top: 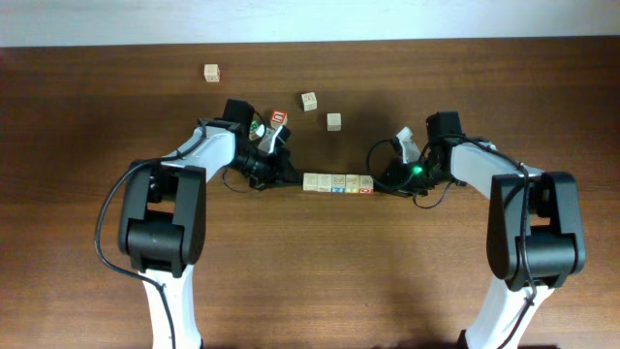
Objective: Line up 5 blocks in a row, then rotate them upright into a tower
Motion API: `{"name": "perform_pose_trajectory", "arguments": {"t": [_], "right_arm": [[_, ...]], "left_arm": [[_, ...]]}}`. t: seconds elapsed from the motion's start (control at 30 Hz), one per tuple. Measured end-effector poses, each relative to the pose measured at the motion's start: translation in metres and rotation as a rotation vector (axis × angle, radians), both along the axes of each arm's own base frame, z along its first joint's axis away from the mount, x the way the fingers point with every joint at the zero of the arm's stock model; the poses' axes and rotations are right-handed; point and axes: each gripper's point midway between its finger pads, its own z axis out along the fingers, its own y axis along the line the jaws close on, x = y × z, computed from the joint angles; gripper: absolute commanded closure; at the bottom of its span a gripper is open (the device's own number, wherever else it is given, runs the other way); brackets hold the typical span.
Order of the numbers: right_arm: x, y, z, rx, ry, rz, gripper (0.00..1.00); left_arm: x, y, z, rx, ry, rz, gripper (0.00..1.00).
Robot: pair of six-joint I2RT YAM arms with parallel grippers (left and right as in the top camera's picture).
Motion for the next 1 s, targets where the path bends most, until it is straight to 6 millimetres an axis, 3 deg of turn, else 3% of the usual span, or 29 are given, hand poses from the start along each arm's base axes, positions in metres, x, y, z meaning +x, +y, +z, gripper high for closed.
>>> {"name": "perform_pose_trajectory", "arguments": {"t": [0.43,1.0], "right_arm": [[0.000,0.000,0.000,0.000,0.000,0.000,0.95],[0.000,-0.001,0.000,-0.004,0.001,-0.001,0.95]], "left_arm": [[0.008,0.009,0.005,-0.036,-0.005,0.031,1.00],[0.002,-0.002,0.005,-0.038,-0.004,0.002,1.00]]}}
